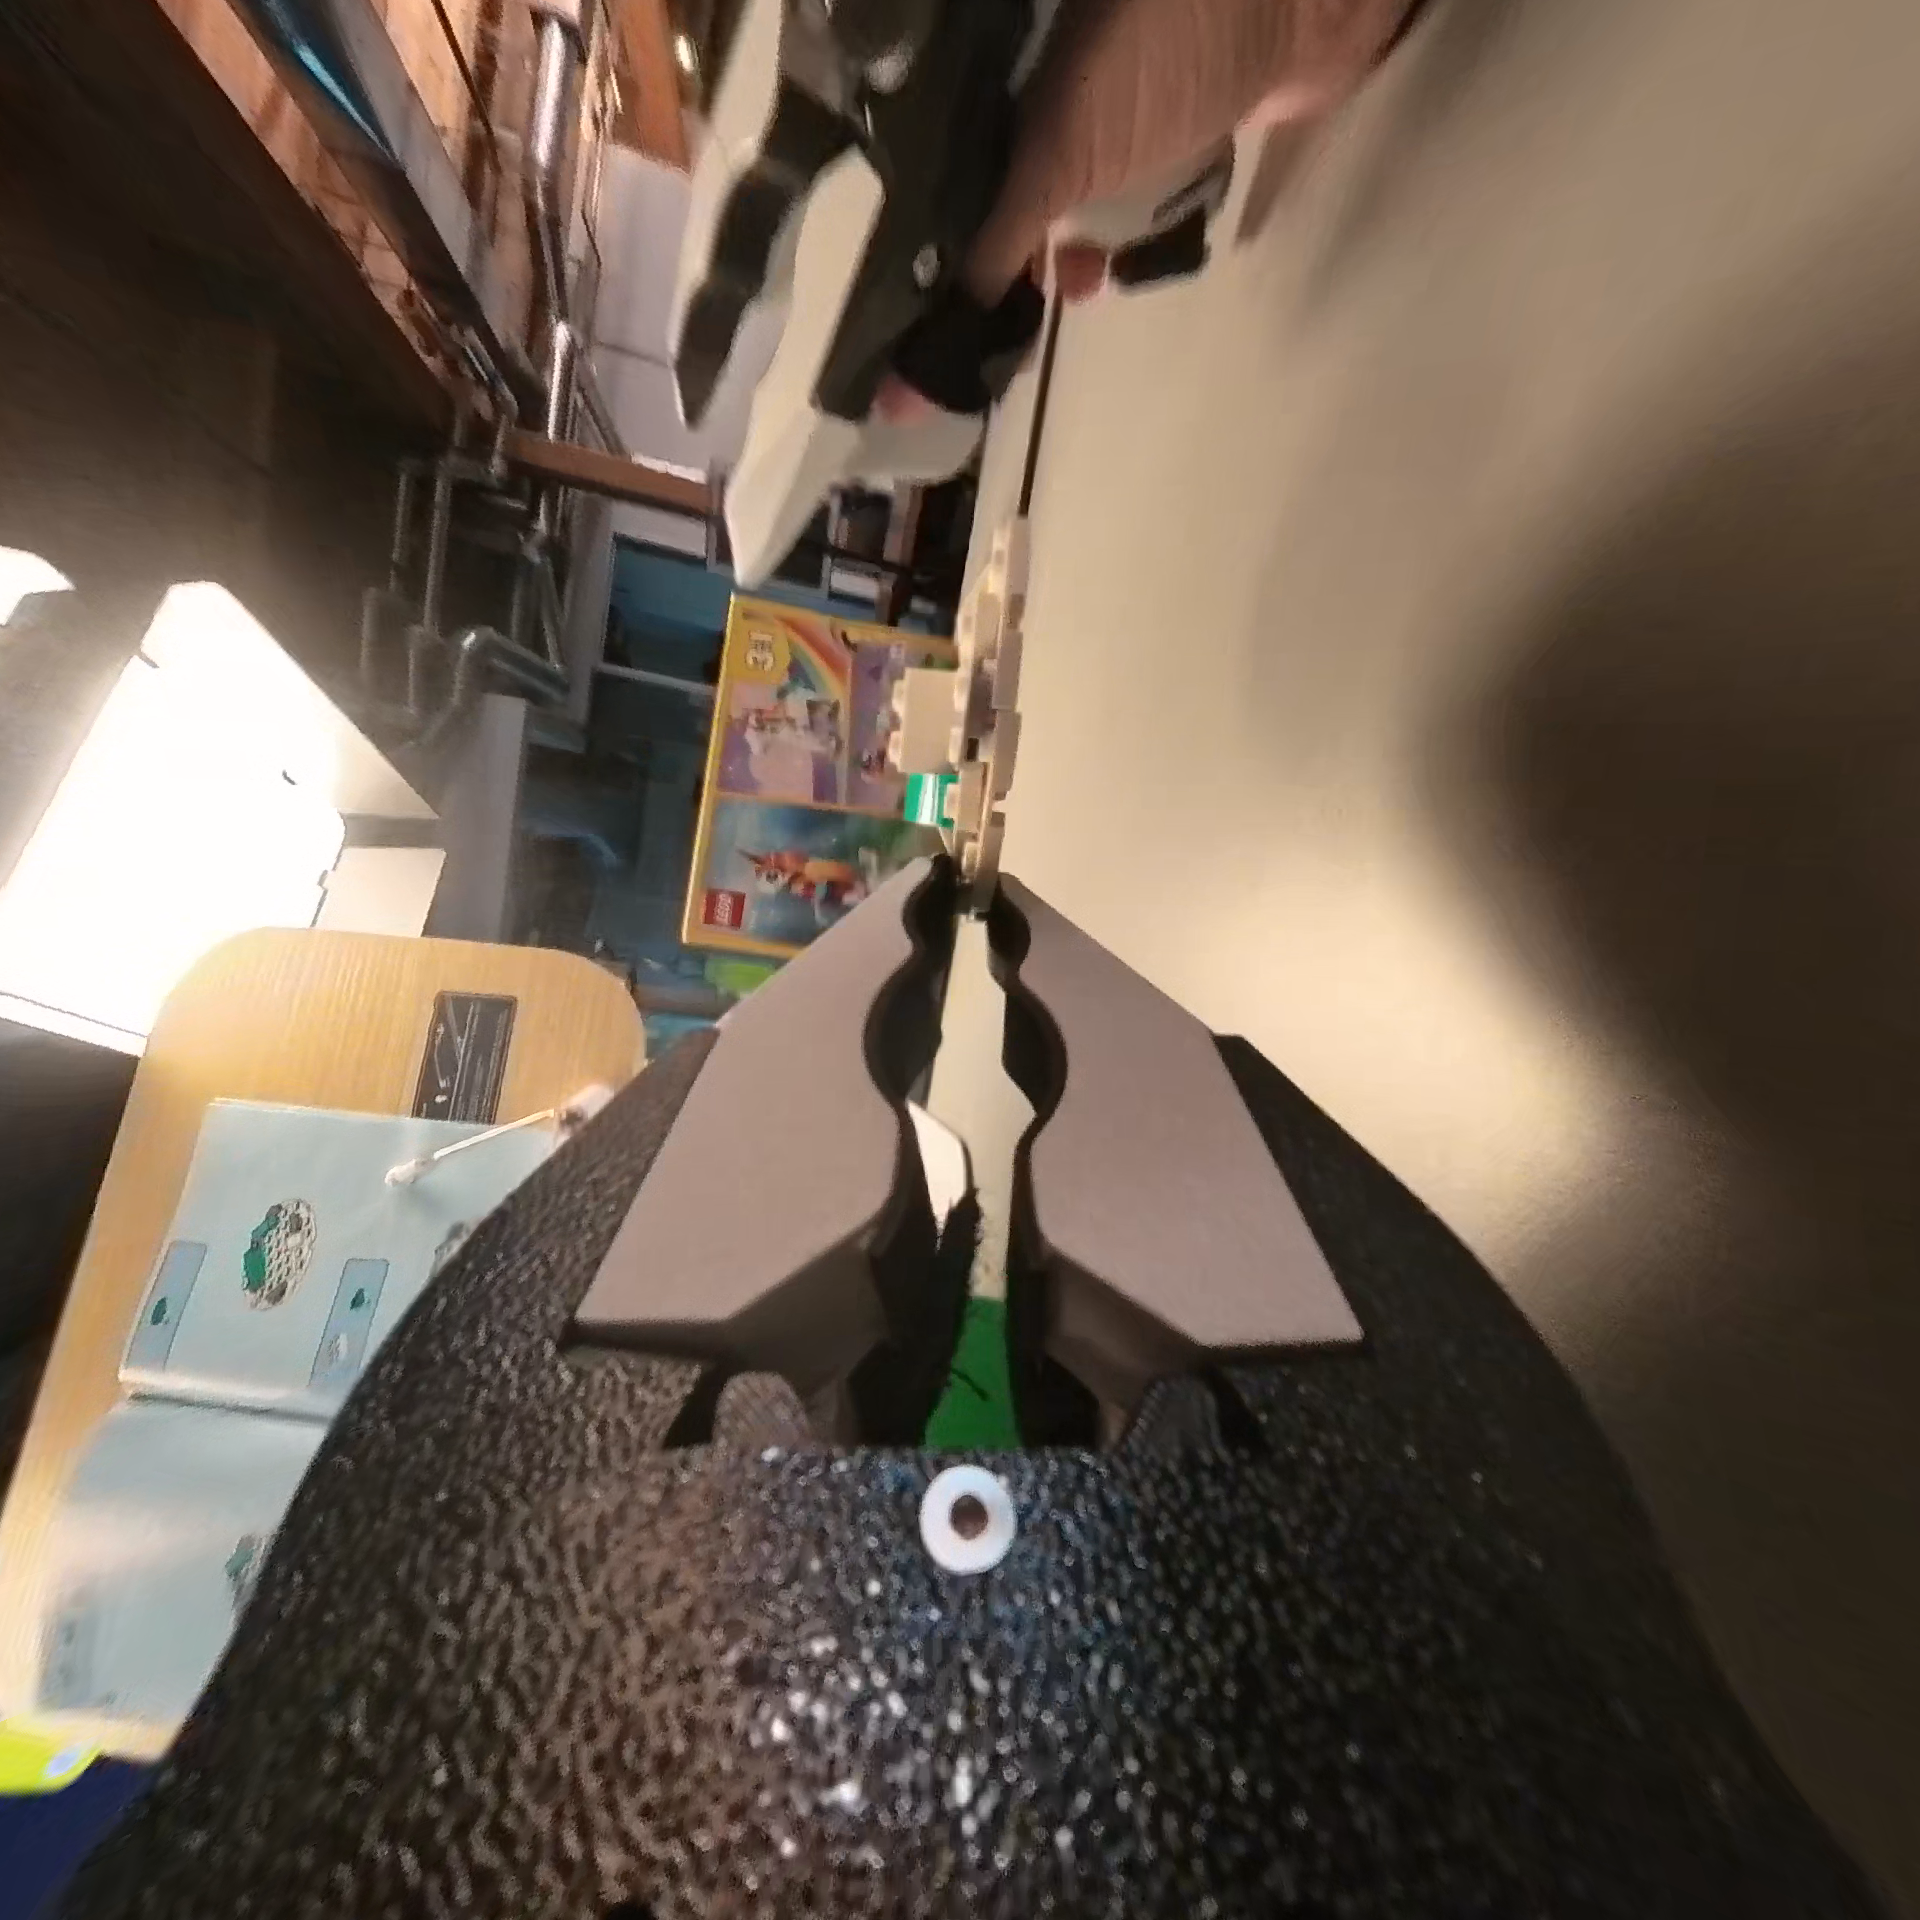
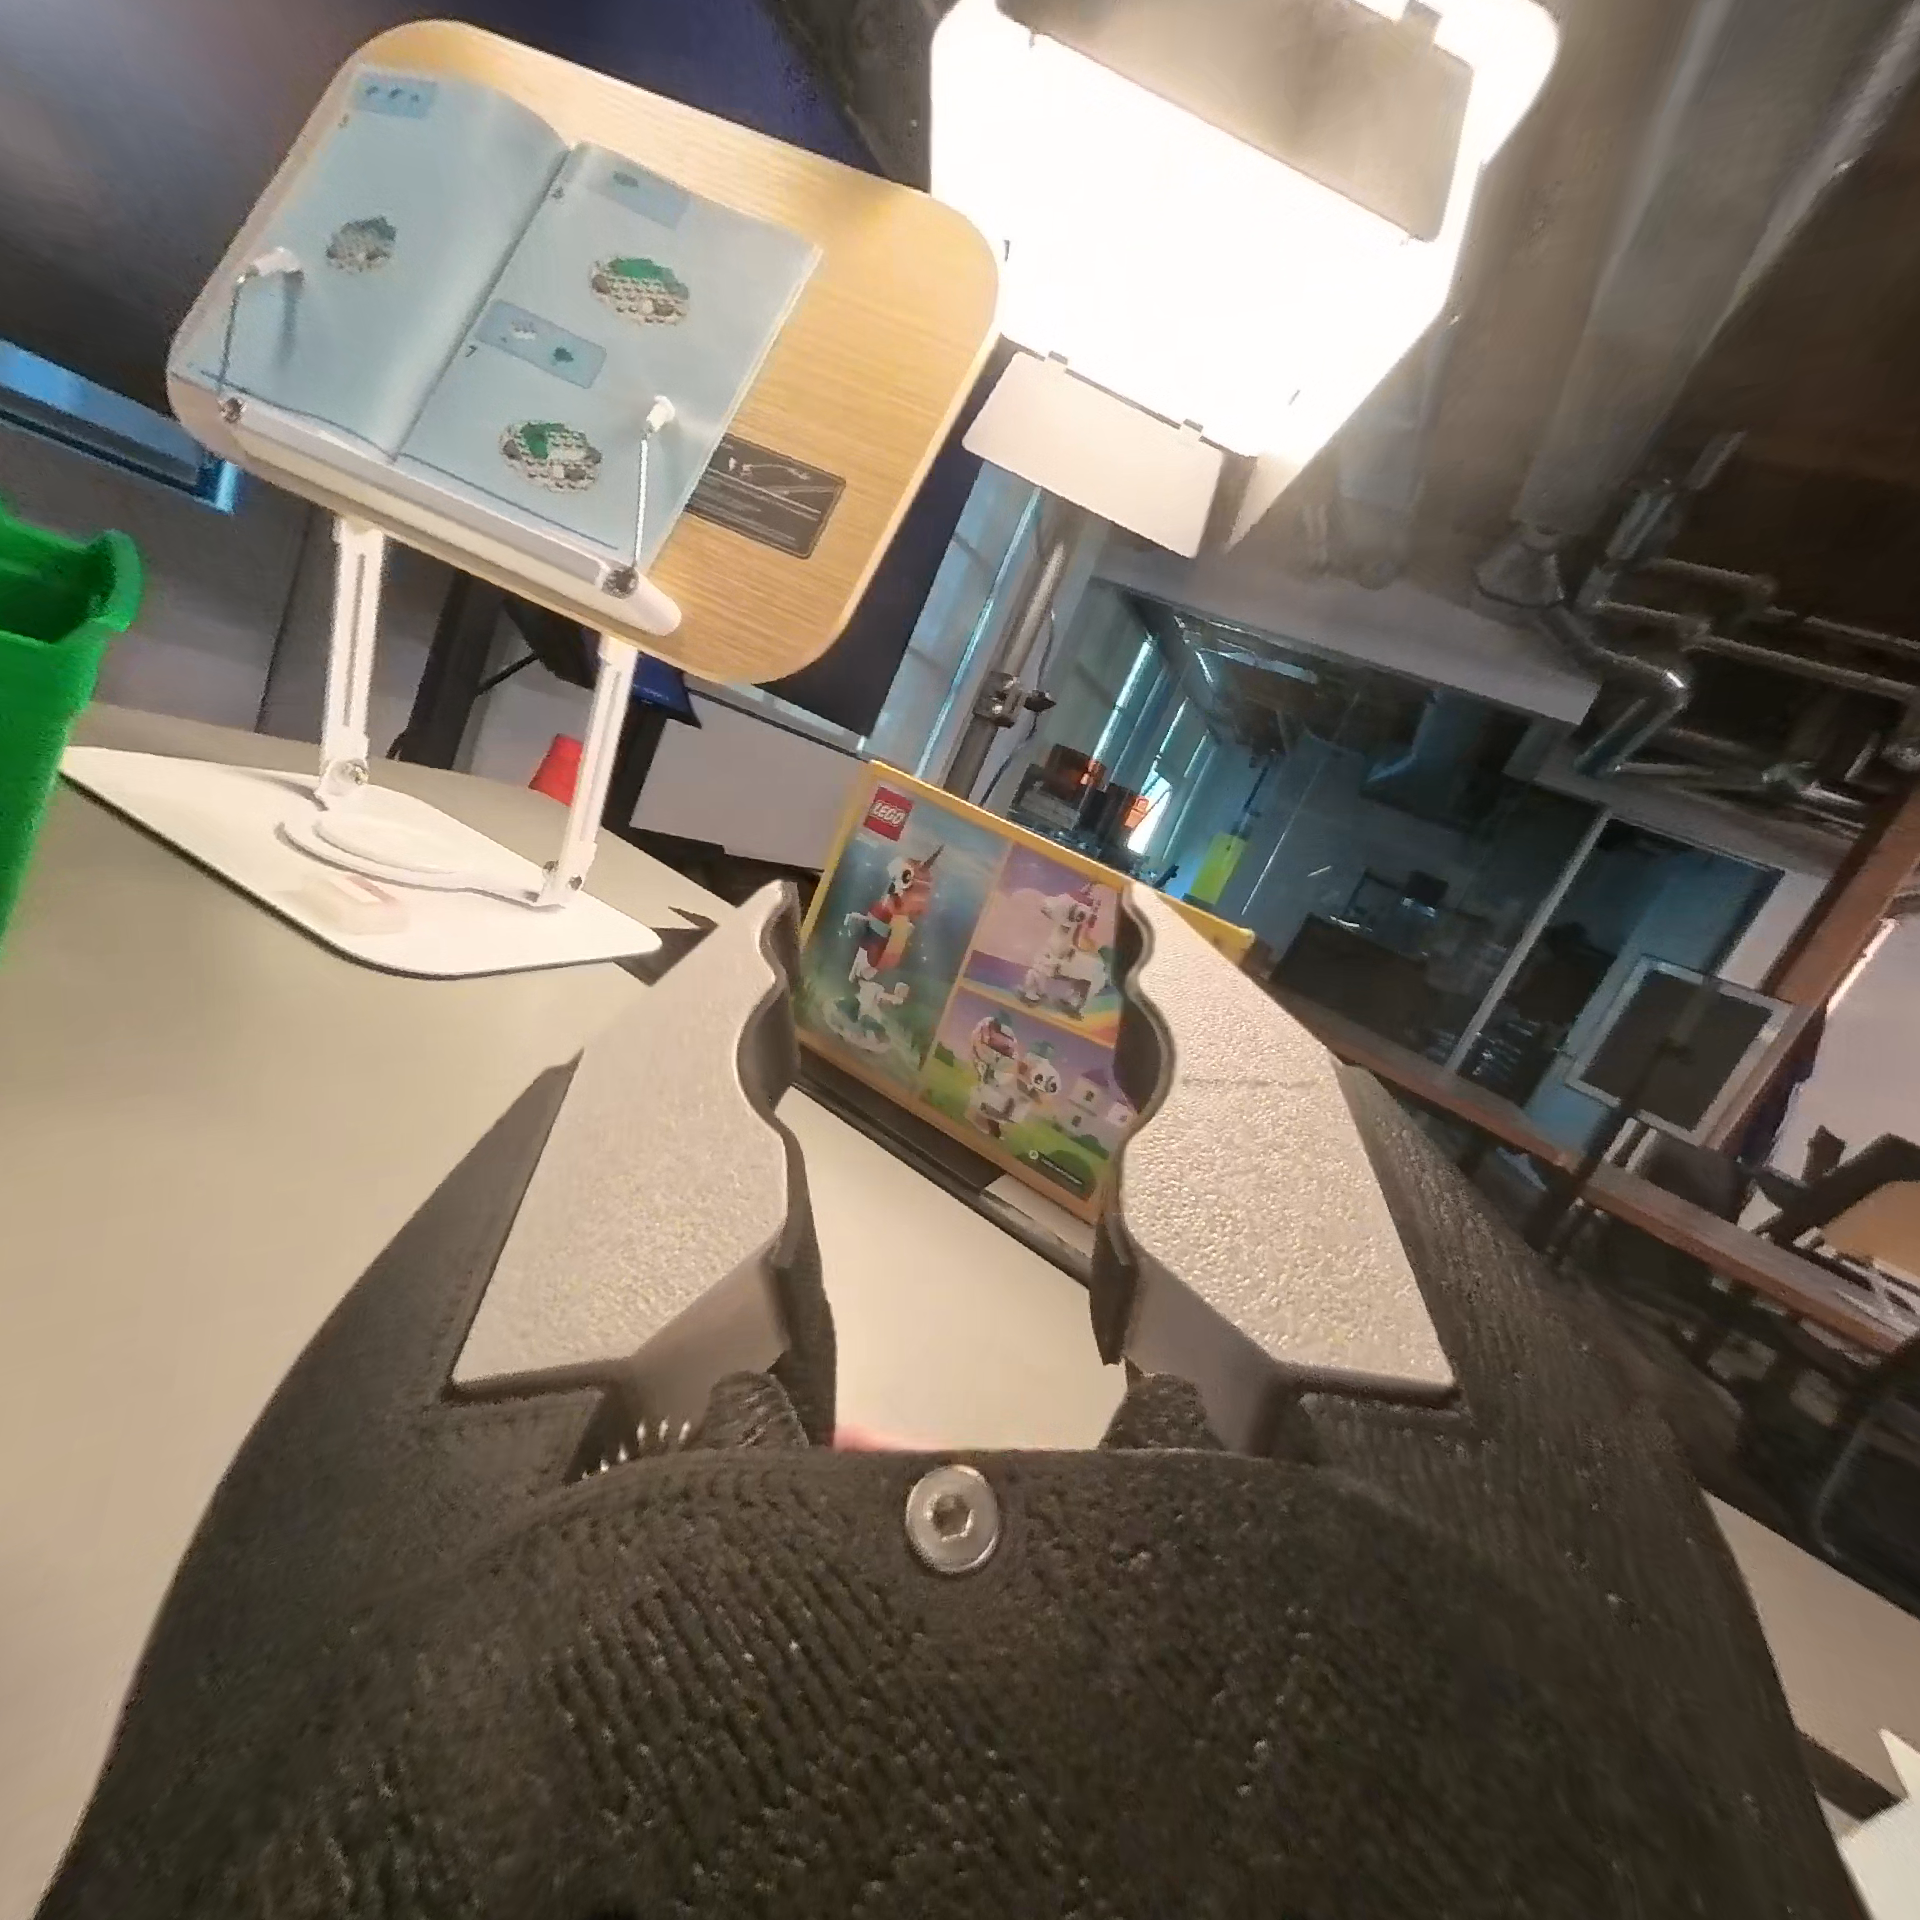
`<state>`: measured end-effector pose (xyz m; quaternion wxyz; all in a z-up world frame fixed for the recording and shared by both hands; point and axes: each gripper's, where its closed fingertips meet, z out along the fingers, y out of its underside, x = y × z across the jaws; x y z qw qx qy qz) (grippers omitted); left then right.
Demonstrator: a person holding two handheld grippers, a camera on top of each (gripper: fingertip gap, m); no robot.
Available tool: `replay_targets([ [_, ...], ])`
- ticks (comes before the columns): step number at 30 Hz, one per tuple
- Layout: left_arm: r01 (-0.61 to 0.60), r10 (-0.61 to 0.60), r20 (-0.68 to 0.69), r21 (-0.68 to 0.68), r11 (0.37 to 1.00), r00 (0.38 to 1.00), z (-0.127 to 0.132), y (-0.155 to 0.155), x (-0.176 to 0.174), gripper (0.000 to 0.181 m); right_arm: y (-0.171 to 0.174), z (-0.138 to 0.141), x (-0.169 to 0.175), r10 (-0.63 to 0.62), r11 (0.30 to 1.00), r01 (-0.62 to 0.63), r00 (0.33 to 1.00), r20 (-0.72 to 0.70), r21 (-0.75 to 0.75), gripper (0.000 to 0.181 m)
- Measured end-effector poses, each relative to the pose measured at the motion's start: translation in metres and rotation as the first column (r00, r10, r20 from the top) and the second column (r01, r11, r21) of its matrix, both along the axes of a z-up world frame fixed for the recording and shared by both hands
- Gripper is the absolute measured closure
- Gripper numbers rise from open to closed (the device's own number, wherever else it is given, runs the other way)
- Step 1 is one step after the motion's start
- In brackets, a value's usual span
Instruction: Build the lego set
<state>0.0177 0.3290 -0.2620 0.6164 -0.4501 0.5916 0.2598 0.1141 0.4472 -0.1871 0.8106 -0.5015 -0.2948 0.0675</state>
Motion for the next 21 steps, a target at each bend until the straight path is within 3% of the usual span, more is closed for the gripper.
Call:
replay_targets([
  [1,0.027,-0.027,0.03,0.003,1.0,0.999,0.004,-0.004,0.004,0.179,-0.001,0.0,-0.002,0.0,1.0,0.0,1.0,0.013,0.006,0.125],
  [4,0.057,-0.055,0.097,-0.011,0.998,0.994,0.011,-0.009,0.007,0.179,-0.009,0.009,0.0,-0.027,0.997,0.026,0.999,0.025,0.071,0.127],
  [9,-0.001,0.003,0.104,-0.016,1.0,0.995,0.01,0.0,-0.002,0.179,-0.025,0.011,0.001,-0.037,0.994,0.03,0.997,0.068,0.106,0.13],
  [14,-0.065,0.067,0.114,-0.02,0.998,0.991,0.01,0.008,-0.01,0.179,-0.06,-0.001,-0.009,-0.029,0.99,-0.008,0.967,0.251,0.143,0.14],
  [16,-0.09,0.092,0.127,-0.019,0.996,0.988,0.012,0.01,-0.014,0.179,-0.081,-0.014,-0.022,-0.003,0.984,-0.066,0.923,0.384,0.168,0.14],
  [19,-0.116,0.117,0.153,-0.01,0.993,0.981,0.016,0.013,-0.019,0.179,-0.11,-0.04,-0.039,-0.028,0.965,-0.132,0.806,0.592,0.226,0.136],
  [21,-0.105,0.105,0.167,-0.01,0.994,0.98,0.018,0.012,-0.018,0.179,-0.125,-0.054,-0.048,-0.005,0.958,-0.187,0.751,0.66,0.219,0.13],
])
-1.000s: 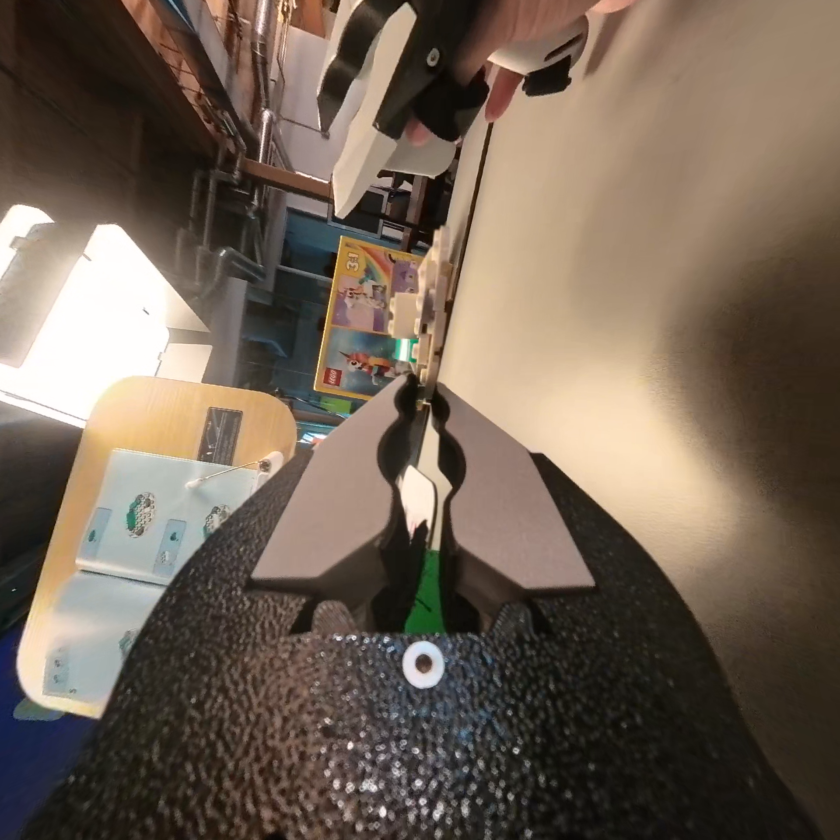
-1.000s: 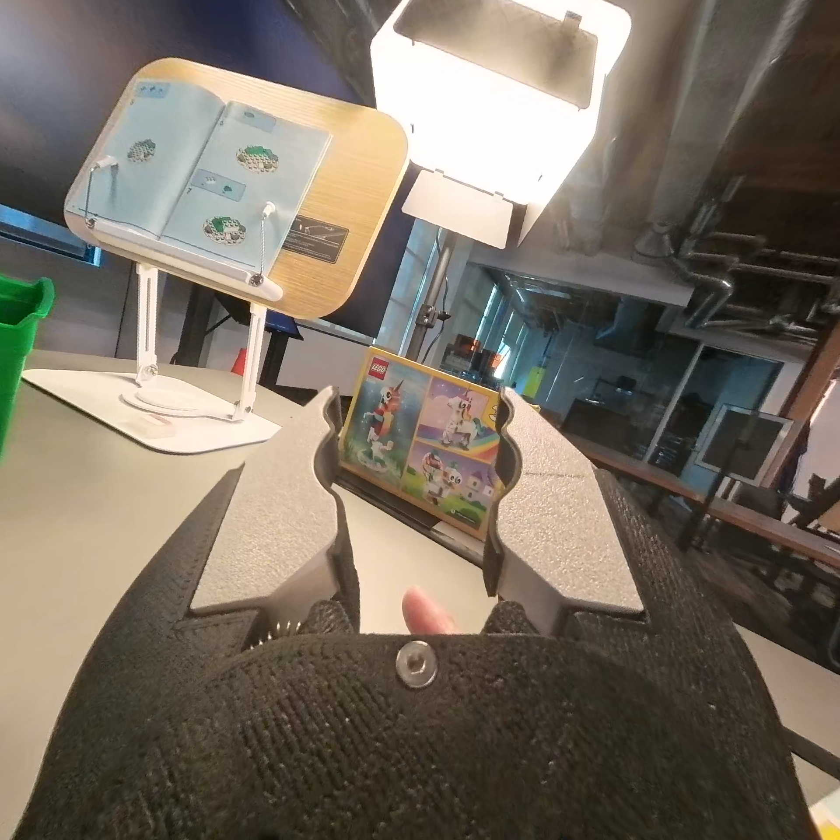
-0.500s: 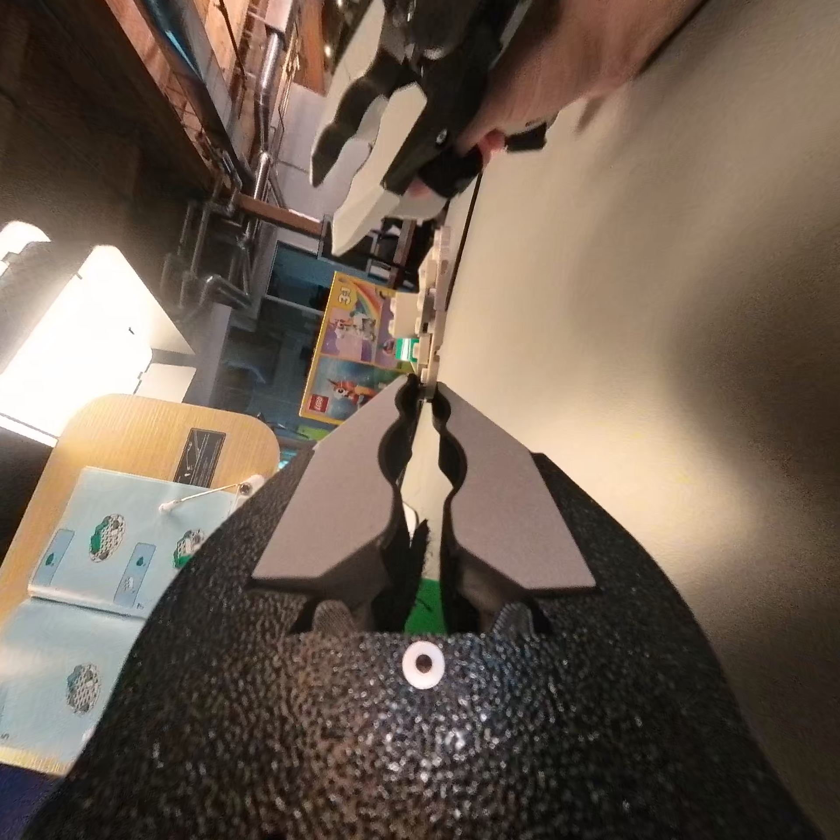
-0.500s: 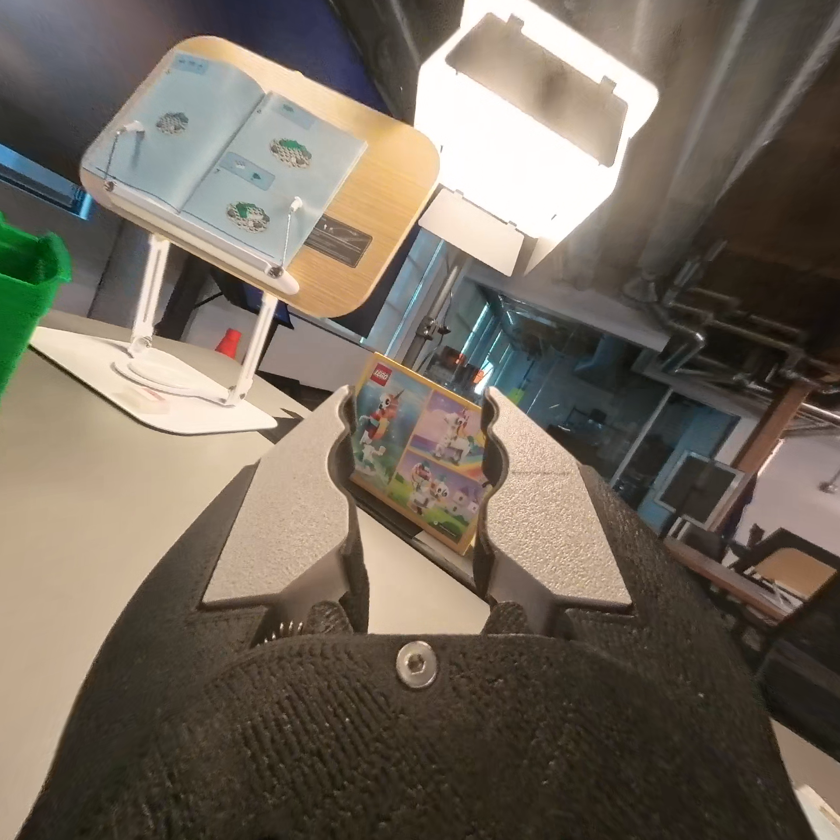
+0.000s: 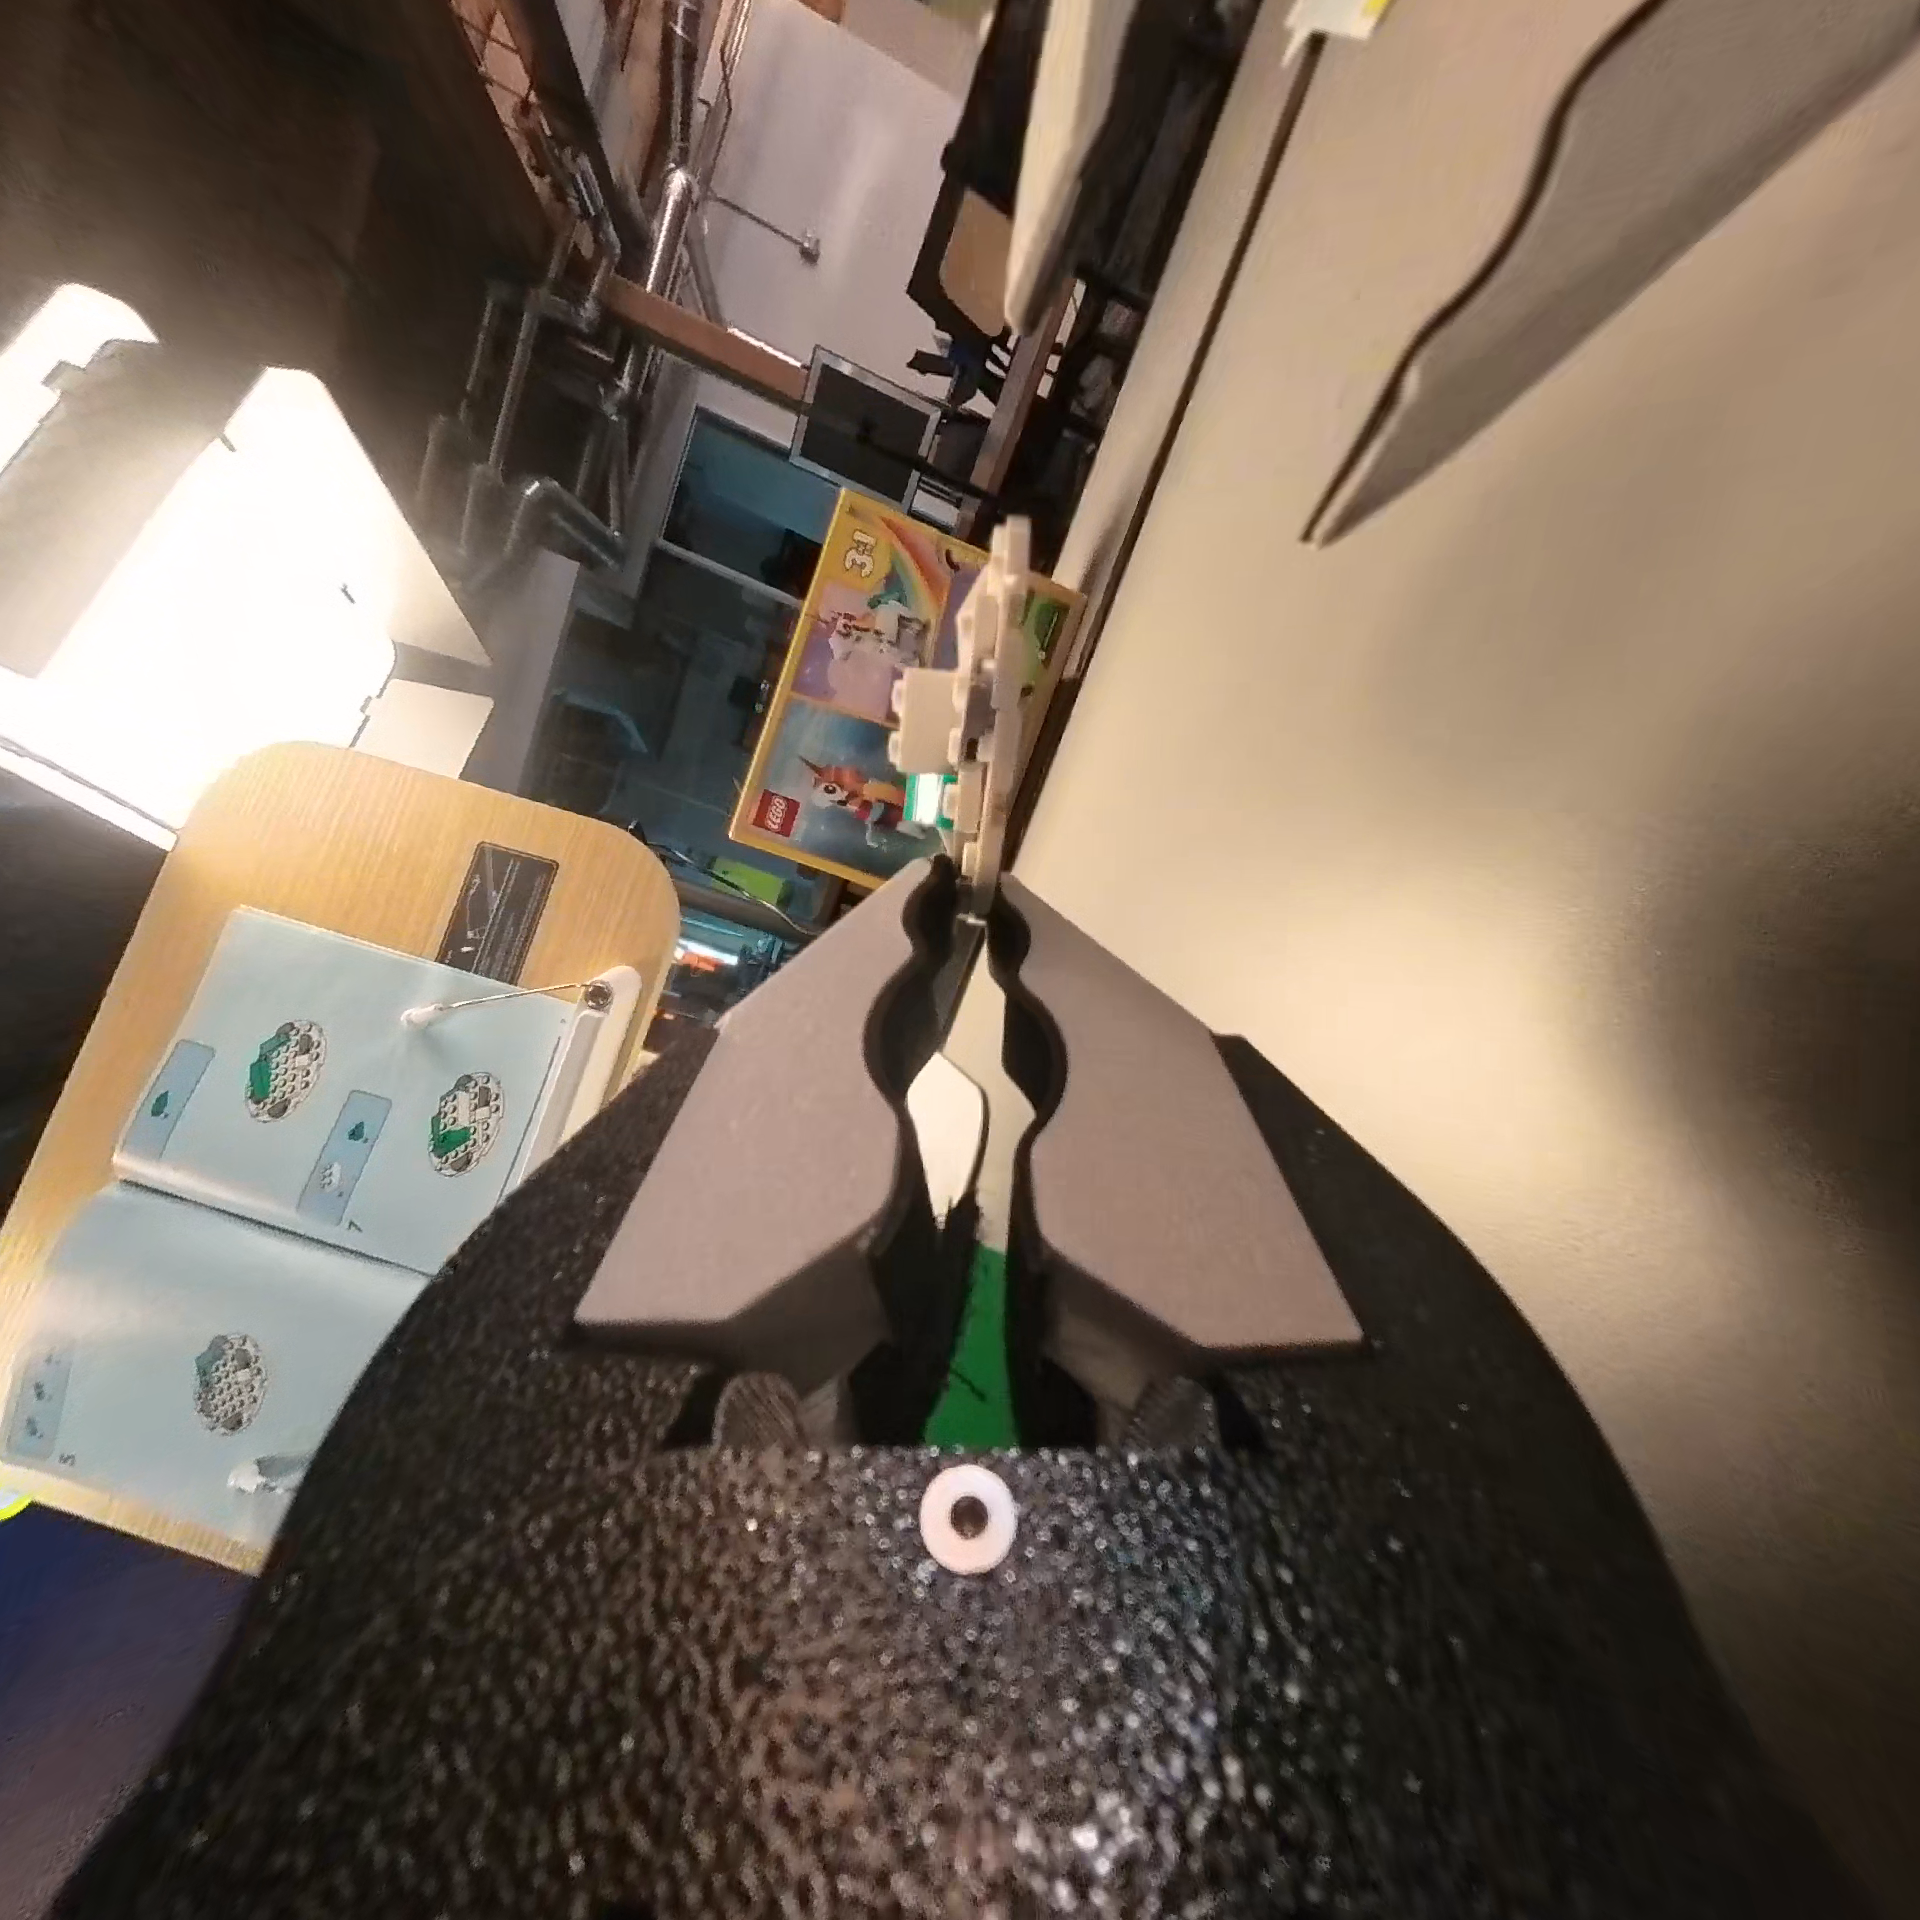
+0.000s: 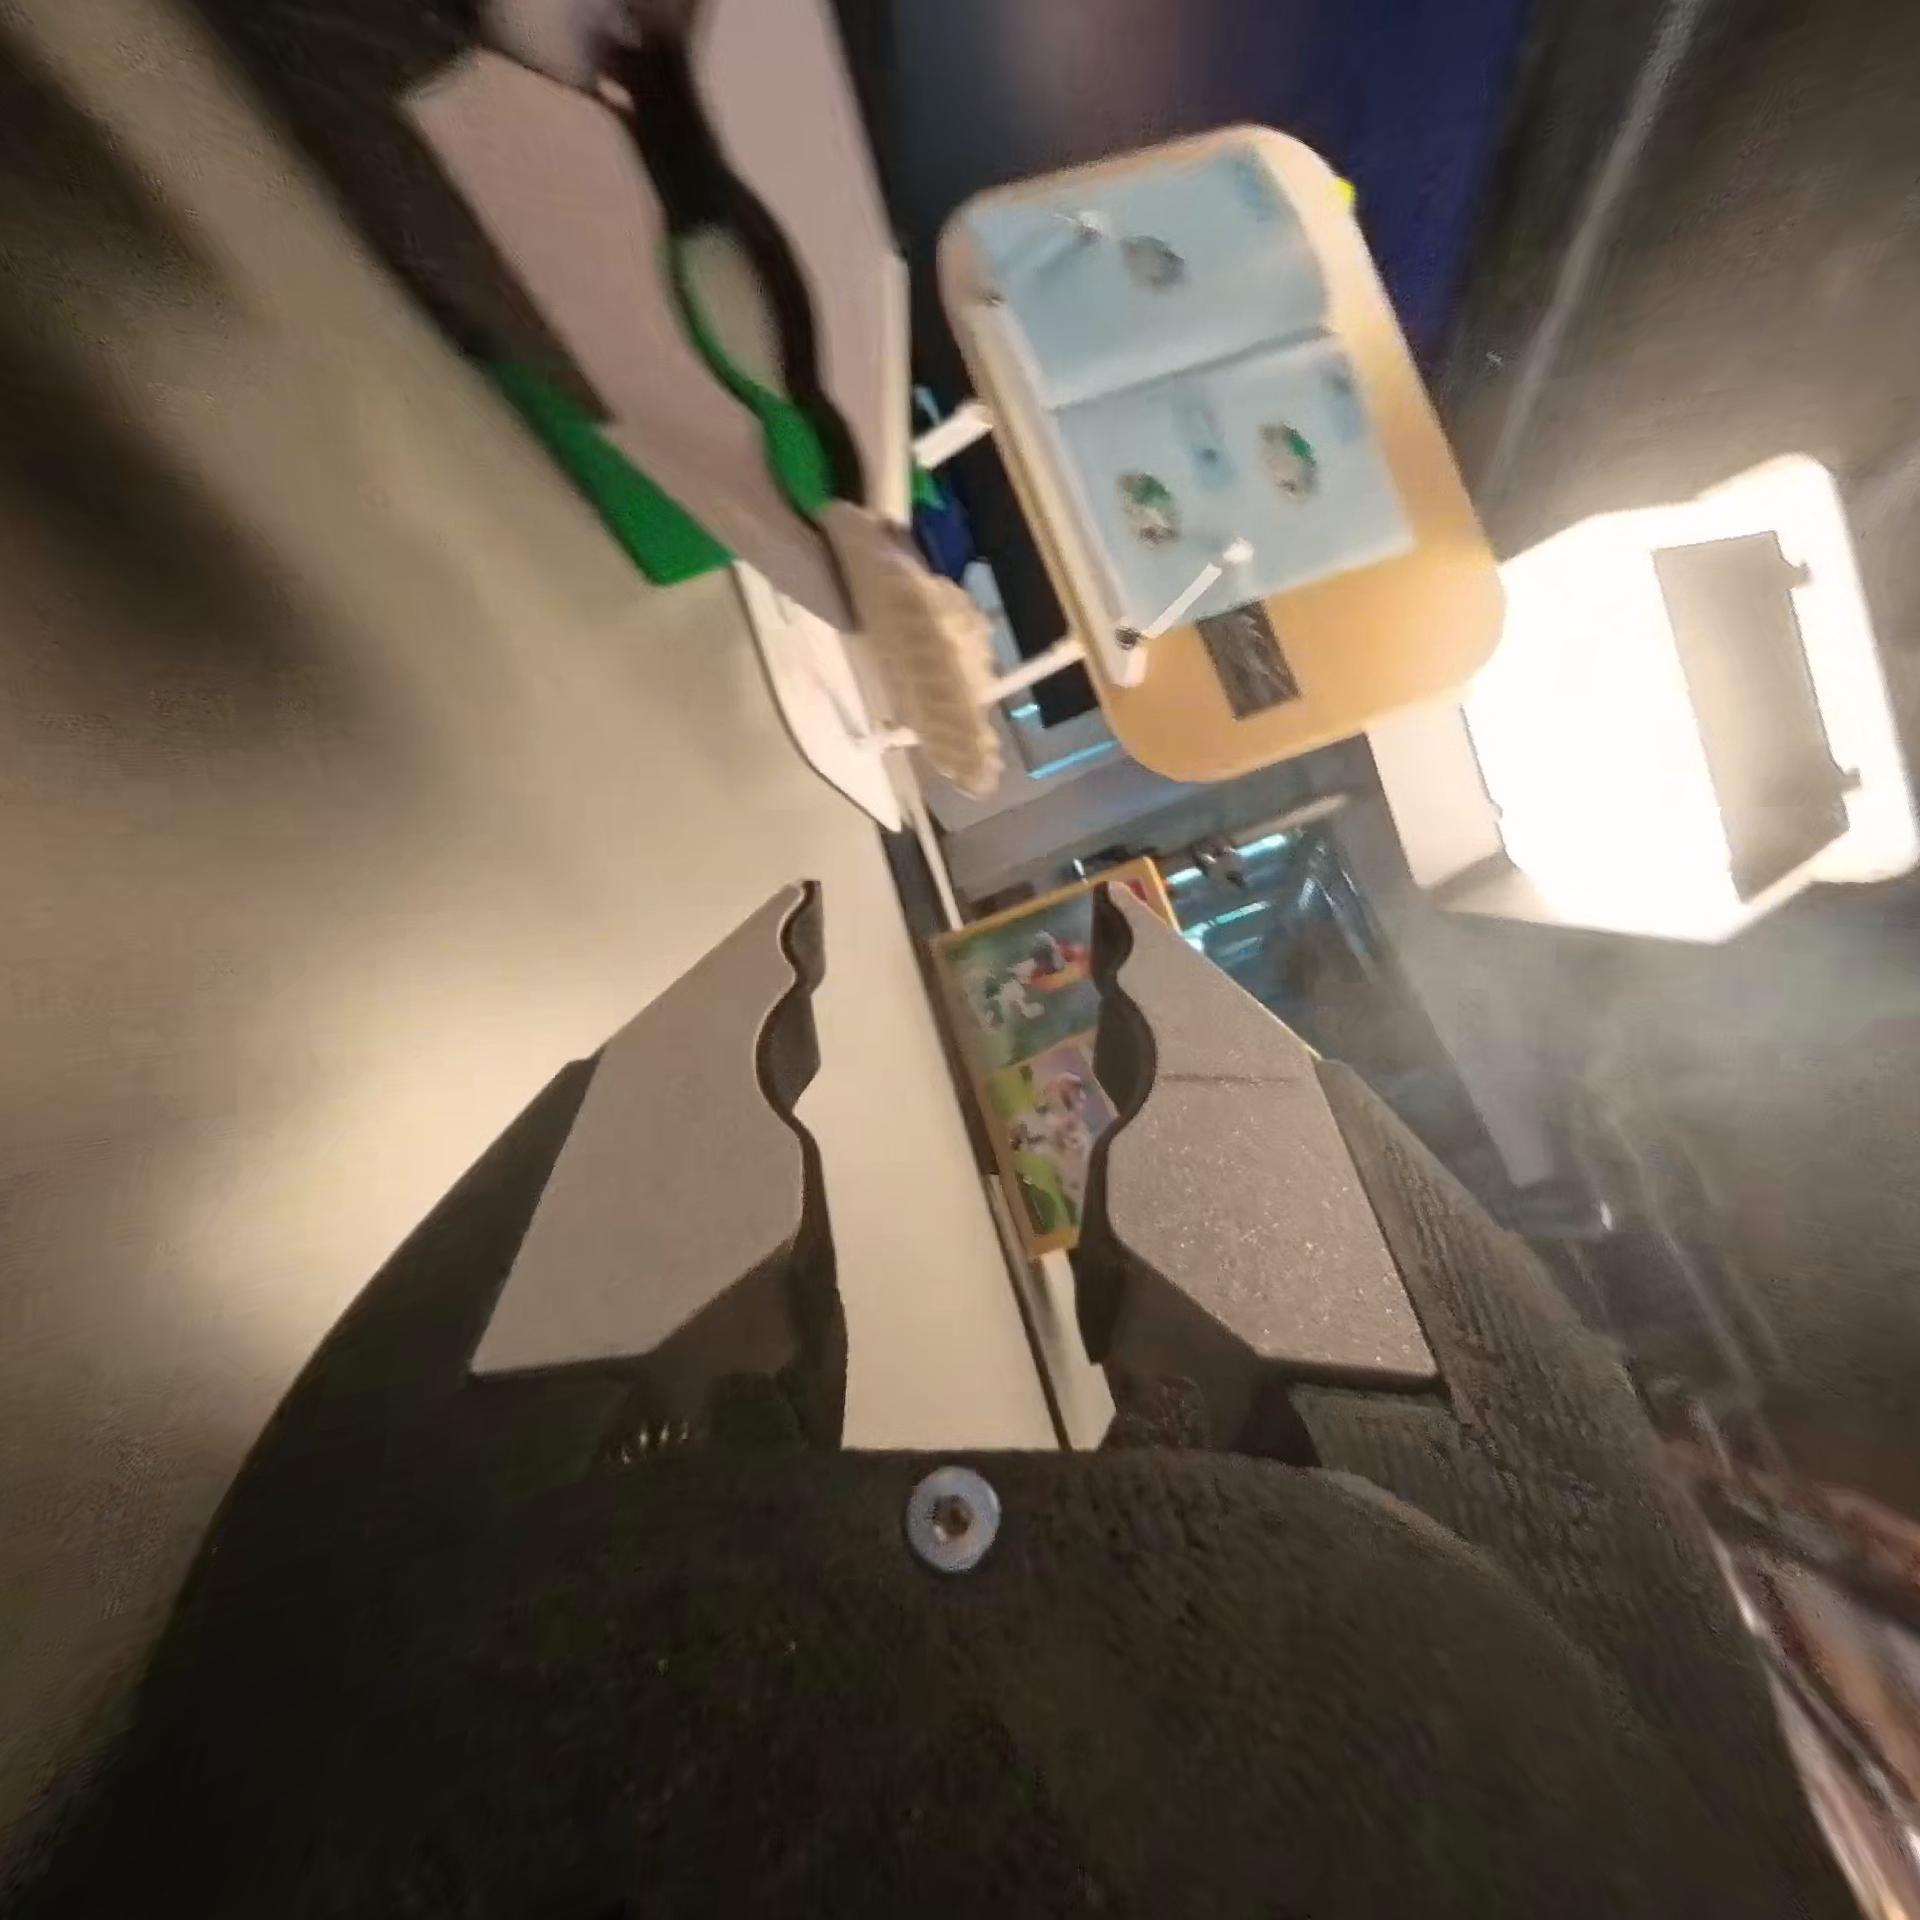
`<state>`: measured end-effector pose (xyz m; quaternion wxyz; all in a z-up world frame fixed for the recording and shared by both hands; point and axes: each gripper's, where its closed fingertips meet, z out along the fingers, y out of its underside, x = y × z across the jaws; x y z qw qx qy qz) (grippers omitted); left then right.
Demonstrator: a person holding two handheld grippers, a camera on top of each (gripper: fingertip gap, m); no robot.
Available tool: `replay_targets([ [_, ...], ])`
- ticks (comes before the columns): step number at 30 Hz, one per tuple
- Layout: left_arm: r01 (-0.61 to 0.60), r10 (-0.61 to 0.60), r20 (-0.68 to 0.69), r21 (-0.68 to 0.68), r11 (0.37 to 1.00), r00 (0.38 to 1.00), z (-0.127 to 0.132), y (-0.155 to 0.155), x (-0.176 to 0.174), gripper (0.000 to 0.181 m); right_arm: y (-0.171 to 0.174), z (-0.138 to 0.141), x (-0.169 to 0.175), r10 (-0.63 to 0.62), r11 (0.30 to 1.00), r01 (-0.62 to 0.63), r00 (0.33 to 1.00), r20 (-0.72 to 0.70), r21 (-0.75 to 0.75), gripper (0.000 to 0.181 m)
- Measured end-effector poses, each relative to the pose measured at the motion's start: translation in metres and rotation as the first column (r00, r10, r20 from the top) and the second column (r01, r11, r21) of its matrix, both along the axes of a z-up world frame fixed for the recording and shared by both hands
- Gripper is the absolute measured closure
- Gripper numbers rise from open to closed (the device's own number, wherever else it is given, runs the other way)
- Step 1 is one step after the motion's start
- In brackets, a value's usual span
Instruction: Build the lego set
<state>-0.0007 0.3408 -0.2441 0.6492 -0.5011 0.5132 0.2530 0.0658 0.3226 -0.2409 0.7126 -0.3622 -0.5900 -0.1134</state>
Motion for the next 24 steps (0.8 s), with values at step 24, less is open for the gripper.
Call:
replay_targets([
  [24,0.121,-0.101,-0.201,0.091,0.988,0.974,-0.011,-0.018,0.024,0.178,-0.009,-0.005,-0.028,-0.041,0.969,0.005,0.989,0.142,0.247,0.144],
])
